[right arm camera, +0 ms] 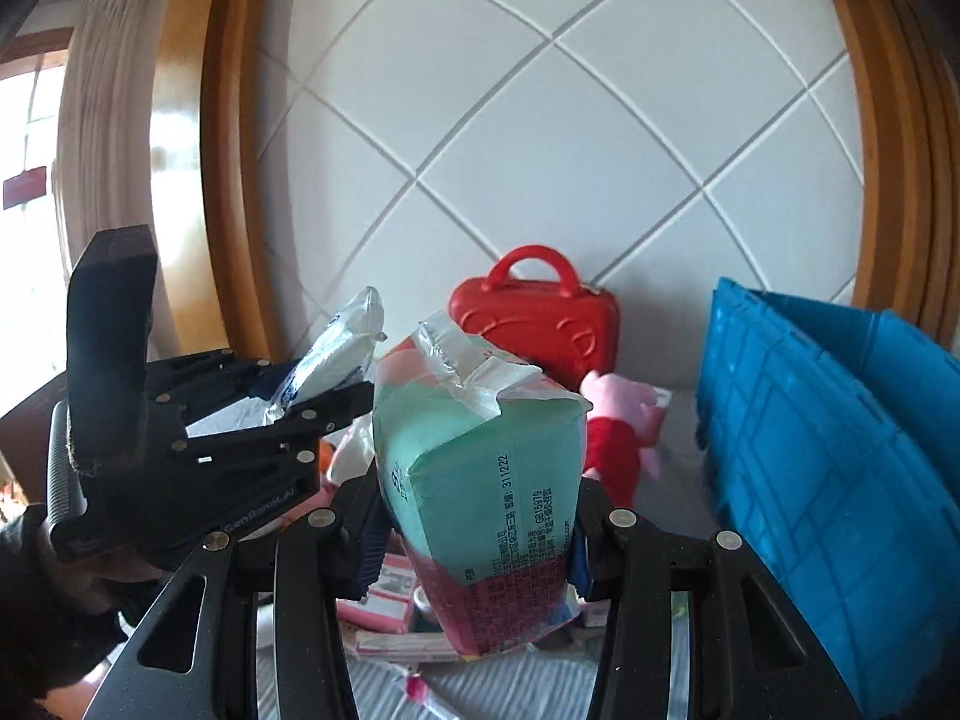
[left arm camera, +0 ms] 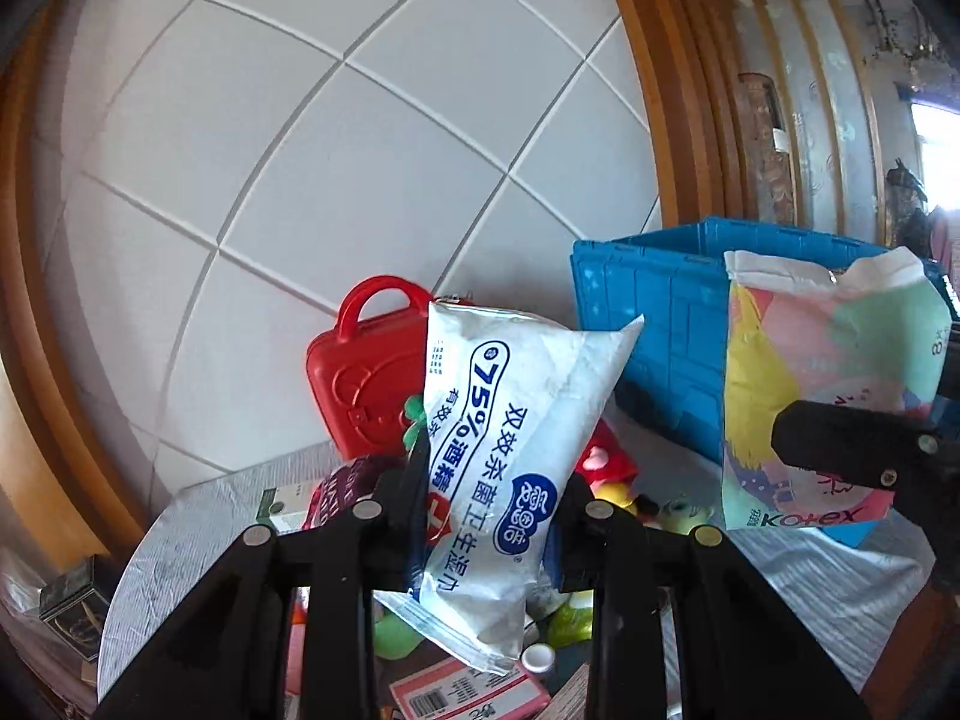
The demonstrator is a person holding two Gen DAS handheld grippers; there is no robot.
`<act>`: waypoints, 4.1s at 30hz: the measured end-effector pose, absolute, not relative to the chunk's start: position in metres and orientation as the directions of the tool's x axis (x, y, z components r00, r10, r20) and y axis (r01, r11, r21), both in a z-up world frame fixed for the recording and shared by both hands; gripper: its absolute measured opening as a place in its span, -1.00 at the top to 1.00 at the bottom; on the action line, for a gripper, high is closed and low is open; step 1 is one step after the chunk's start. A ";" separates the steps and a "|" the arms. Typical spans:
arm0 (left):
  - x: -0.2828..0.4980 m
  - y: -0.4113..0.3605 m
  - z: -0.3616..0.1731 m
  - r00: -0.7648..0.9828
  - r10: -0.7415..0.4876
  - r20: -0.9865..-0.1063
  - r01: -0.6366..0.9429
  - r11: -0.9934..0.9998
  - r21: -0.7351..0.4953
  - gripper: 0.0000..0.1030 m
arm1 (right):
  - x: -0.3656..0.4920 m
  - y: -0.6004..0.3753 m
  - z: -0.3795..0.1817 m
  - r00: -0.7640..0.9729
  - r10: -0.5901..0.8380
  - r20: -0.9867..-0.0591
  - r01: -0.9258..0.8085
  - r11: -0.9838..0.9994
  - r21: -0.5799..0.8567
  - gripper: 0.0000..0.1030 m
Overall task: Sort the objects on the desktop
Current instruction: 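Carry both packs into the blue crate and open both grippers, then return both grippers to the heap of items, then grasp the cream teddy bear with right gripper while left grasps white plush dog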
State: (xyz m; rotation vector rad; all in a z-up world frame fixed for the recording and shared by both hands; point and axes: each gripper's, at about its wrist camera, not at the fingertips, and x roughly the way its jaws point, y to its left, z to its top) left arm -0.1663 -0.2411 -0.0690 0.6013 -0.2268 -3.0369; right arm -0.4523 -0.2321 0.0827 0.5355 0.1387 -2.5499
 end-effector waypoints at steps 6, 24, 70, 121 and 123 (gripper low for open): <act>-0.175 -0.192 -0.033 -0.947 0.024 -0.320 -0.076 -0.986 0.151 0.44 | -0.419 -0.181 0.126 -0.872 -0.372 -0.319 0.396 -0.918 -0.013 0.12; -0.329 0.053 0.050 -0.903 0.182 -0.389 -0.276 -0.940 0.200 -0.67 | -0.482 0.073 0.217 -0.948 -0.050 -0.315 0.038 -0.998 0.042 0.01; -0.130 -0.295 0.026 -0.911 -0.366 -0.188 0.316 -0.915 0.251 -0.88 | -0.476 -0.174 0.160 -0.868 -0.411 -0.279 0.376 -0.911 0.172 -0.73; -0.278 -0.325 -0.134 -0.832 -0.217 -0.510 0.137 -0.972 0.190 -0.88 | -0.637 -0.247 -0.096 -0.445 -0.470 -0.762 0.709 -0.705 0.021 0.38; -0.286 -0.321 -0.145 -0.830 -0.154 -0.535 0.062 -0.981 0.186 -0.88 | -0.639 -0.246 -0.094 -0.444 -0.476 -0.759 0.707 -0.707 0.030 0.38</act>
